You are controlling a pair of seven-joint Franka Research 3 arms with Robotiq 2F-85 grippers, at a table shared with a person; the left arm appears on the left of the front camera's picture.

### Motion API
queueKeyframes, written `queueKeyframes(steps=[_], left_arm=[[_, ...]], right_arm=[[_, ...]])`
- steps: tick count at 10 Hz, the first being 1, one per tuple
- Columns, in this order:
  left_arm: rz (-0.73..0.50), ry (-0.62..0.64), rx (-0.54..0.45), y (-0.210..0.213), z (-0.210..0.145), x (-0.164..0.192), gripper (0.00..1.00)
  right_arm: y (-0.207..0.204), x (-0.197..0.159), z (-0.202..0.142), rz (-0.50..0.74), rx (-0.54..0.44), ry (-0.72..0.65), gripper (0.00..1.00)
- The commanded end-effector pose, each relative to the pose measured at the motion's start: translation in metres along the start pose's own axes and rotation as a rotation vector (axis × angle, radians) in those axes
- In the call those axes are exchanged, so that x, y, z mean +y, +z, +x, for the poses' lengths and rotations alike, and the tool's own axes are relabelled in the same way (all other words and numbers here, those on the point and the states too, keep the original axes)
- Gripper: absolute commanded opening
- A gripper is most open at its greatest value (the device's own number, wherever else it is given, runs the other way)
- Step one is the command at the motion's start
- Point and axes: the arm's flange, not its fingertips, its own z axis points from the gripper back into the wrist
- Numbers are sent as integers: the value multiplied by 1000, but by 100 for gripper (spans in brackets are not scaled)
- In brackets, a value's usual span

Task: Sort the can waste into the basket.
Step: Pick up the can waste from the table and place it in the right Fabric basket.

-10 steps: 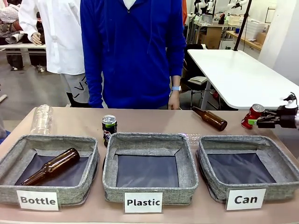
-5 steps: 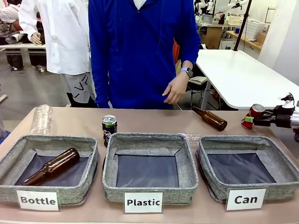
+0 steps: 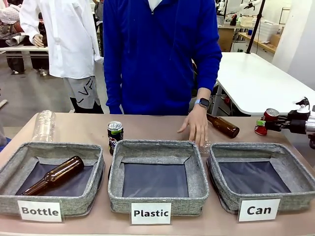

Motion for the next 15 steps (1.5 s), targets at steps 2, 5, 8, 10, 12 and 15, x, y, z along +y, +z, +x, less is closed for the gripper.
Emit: queueKeyframes(steps=[2,5,8,10,12,15], left_arm=[[-14,-10,-17,2,1,-1,100],[-14,-10,-17,2,1,-1,100],[-14,-10,-17,2,1,-1,100],[-14,-10,-17,2,1,-1,100],[-14,-10,-17,2,1,-1,100],[-14,-10,-17,2,1,-1,100]], right_arm=[[6,-2,8,-11,-31,-5,3],[27,4,24,-25,-28,25,0],[82,51,92,41,17,175,0],[114,103,141,184,261,270,0],[127,160,180,288,532,361,0],[123,238,199,330,873,486,0]])
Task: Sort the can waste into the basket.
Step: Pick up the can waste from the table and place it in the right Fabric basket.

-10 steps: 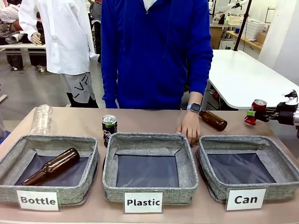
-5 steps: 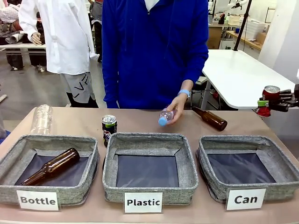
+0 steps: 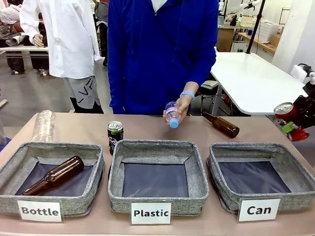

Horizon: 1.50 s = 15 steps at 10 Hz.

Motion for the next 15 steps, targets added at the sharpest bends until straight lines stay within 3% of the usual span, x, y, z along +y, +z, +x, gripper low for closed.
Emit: queueKeyframes(steps=[1,2,3,5,6,7,9,10,12,15], left_arm=[[-13,-9,-16,2,1,0,100],[-13,-9,-16,2,1,0,100],[-13,-9,-16,2,1,0,100],[-13,-9,-16,2,1,0,100],[-13,-9,-16,2,1,0,100],[-13,-9,-16,2,1,0,100],[-13,-9,-16,2,1,0,100],[-13,-9,-16,2,1,0,100],[-13,-9,-16,2,1,0,100],[-13,-9,-16,2,1,0,100]], right_arm=[[6,38,5,-28,188,77,0],[-11,56,5,-59,266,120,0],[-5,16,12,18,111,20,0],[-5,16,12,18,111,20,0],[-18,30,13,28,184,31,27],[-39,34,23,62,213,92,27],[-59,75,71,51,467,88,27],[-72,97,85,54,545,92,27],[-99,115,88,-7,674,37,27],[-103,111,86,22,655,45,27]])
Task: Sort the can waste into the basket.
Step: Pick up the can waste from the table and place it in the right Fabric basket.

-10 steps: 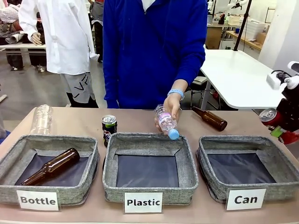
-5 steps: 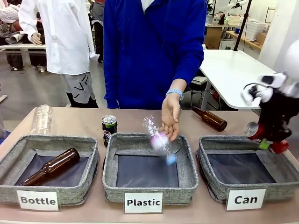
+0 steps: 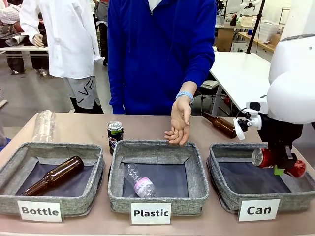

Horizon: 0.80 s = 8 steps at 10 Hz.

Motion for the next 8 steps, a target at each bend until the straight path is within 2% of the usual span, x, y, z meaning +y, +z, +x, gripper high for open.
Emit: queueKeyframes(steps=[1,3,4,7,8], left_arm=[[-13,-9,-15,1,1,0,100],[-13,-9,-15,1,1,0,100],[-13,-9,-15,1,1,0,100],[-13,-9,-15,1,1,0,100],[-13,-9,-15,1,1,0,100]], right_arm=[[4,-9,-5,6,-13,-7,27],[2,-11,-8,-4,-24,17,87],[-1,-13,-11,-2,-32,22,100],[-2,-20,-13,2,-53,23,100],[-1,-25,-16,12,-95,23,100]])
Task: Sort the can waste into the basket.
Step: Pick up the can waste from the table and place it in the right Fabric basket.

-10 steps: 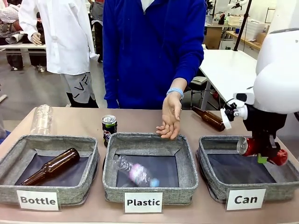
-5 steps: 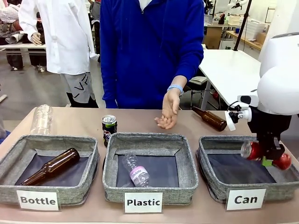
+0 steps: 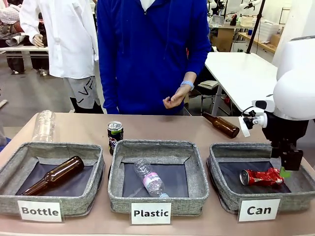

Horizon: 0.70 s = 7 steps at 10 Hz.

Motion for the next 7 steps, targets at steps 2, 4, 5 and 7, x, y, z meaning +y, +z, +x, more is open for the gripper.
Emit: queueKeyframes(steps=[2,4,5,7], left_arm=[[-13,-9,-15,1,1,0,100],[-13,-9,-15,1,1,0,100],[-13,-9,-15,1,1,0,100],[-13,-9,-15,1,1,0,100]], right_arm=[[5,-14,-19,80,-223,-9,100],[27,-17,-42,222,-767,-349,100],[33,-17,-59,358,-980,-434,100],[20,-31,-84,619,-1223,-619,100]])
